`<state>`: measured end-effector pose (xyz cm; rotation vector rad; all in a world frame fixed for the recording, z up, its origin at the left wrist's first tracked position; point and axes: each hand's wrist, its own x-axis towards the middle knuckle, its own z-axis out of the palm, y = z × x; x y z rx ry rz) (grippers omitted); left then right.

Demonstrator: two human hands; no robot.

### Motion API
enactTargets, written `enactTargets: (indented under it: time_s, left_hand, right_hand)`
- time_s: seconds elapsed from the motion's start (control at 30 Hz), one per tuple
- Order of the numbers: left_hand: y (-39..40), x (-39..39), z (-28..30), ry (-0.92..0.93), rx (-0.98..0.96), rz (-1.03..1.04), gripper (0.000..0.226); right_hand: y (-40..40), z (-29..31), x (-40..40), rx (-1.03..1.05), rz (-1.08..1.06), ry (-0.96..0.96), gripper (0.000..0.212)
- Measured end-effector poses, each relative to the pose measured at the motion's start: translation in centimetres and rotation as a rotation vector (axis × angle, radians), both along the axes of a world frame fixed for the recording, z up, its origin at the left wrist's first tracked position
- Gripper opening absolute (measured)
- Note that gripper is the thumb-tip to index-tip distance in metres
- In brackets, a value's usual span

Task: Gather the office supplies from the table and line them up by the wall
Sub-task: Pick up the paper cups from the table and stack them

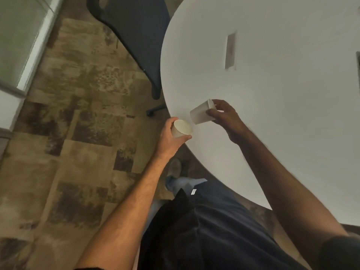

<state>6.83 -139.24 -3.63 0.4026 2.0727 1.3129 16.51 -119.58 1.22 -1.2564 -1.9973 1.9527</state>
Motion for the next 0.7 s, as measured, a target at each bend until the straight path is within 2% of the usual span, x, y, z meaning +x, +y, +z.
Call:
enactTargets:
  time_s: [0.27, 0.4, 0.7]
  left_hand:
    - [4.7, -9.0, 1.0, 0.028, -0.005, -0.153, 0.081]
    - [8.8, -12.3, 0.7, 0.069, -0.024, -0.270, 0.077]
    - [16.3, -20.7, -0.2, 0.058, -0.018, -0.496, 0.075]
  right_hand:
    - [2.8, 1.1, -5.7, 0.252, -0.171, -0.045, 0.067]
    - [5.0, 0.9, -6.4, 0.301, -0.281, -0.119, 0.079]
    - [9.3, -0.8, -8.7, 0.399, -0.540, -0.305, 0.080]
